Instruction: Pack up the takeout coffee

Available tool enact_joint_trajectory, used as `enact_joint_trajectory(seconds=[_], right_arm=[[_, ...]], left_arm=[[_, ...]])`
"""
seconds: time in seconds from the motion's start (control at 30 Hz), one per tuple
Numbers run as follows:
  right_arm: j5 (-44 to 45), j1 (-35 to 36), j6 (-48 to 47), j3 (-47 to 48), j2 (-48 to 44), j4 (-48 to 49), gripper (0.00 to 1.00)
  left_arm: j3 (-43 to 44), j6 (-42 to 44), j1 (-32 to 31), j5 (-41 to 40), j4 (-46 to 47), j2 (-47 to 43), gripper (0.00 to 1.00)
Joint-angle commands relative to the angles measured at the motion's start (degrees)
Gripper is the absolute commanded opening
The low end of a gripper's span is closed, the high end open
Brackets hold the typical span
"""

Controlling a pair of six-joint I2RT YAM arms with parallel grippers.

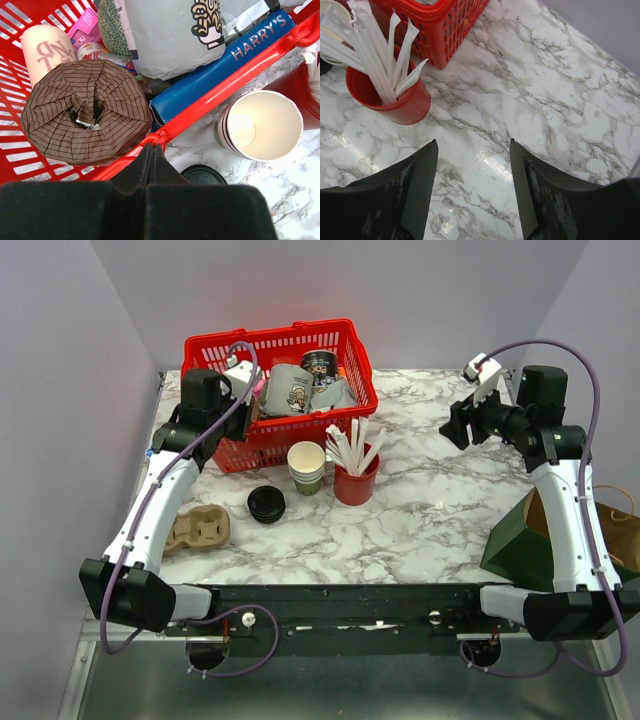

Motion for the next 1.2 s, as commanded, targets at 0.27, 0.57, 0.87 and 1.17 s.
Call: enact_joint_trajectory(seconds=[0.27, 0.57, 0.87, 1.17], right_arm=[[-2.8, 0.6, -1.0, 1.7, 2.4, -2.6, 0.68], [-3.3, 1.8, -0.4, 3.8, 4.5, -1.5, 0.69], [-6.6, 10.7, -11.3, 5.6, 4.8, -5.6, 0.71], [-2.7, 30.2, -22.3, 9.4, 11.1, -7.7, 0.72]], left_arm=[[-8.3, -0.5, 0.0, 8.1, -2.3, -9.5, 0.00], [-12.5, -0.5, 0.0, -0.5, 1.1, -2.1, 0.00], [-5.7, 1.6, 0.0, -5.9, 7.6, 6.4, 0.00], [-0.9, -1.3, 0.1, -6.5, 11.4, 12.9, 0.00]])
